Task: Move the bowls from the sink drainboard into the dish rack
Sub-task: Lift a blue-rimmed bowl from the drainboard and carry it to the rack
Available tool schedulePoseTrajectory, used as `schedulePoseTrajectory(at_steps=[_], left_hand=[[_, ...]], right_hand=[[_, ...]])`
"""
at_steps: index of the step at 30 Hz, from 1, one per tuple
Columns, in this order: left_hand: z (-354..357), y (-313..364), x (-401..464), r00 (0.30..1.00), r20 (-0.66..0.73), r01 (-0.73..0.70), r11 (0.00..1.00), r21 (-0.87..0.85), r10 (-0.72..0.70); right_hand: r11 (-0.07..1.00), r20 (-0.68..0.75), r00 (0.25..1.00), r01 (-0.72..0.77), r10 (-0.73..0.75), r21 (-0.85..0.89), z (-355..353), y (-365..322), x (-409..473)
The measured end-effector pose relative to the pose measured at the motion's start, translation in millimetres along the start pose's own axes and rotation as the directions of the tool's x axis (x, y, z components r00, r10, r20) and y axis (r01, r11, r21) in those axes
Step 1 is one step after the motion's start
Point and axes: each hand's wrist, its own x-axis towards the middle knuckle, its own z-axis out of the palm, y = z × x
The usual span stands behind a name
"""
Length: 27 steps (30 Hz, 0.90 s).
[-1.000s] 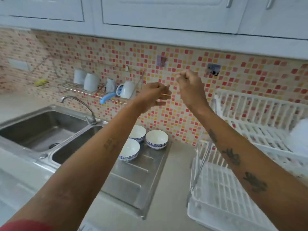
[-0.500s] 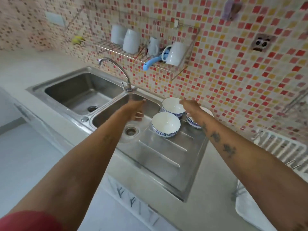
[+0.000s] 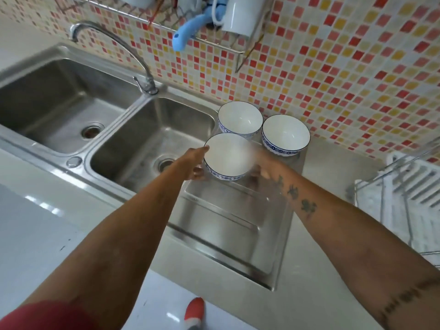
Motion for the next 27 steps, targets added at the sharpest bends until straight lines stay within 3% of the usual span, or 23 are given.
schedulePoseTrajectory(at_steps=[13, 19, 27], left_hand=[[21, 2, 25, 0.996, -0.067, -0.056, 0.993, 0.104, 0.063], [22, 0, 20, 0.993, -0.079, -0.082, 0.993, 0.086, 0.089], [34, 2, -25, 0.989, -0.066, -0.135, 0.988, -0.071, 0.13]], right_hand=[[1.0, -0.086, 0.996, 0.027, -0.027, 0.001, 13, 12, 34], [0.999, -0.088, 0.995, 0.048, -0.046, 0.023, 15, 10, 24], [0.991, -0.182, 0.975, 0.136, -0.13, 0.02, -1, -9, -22]])
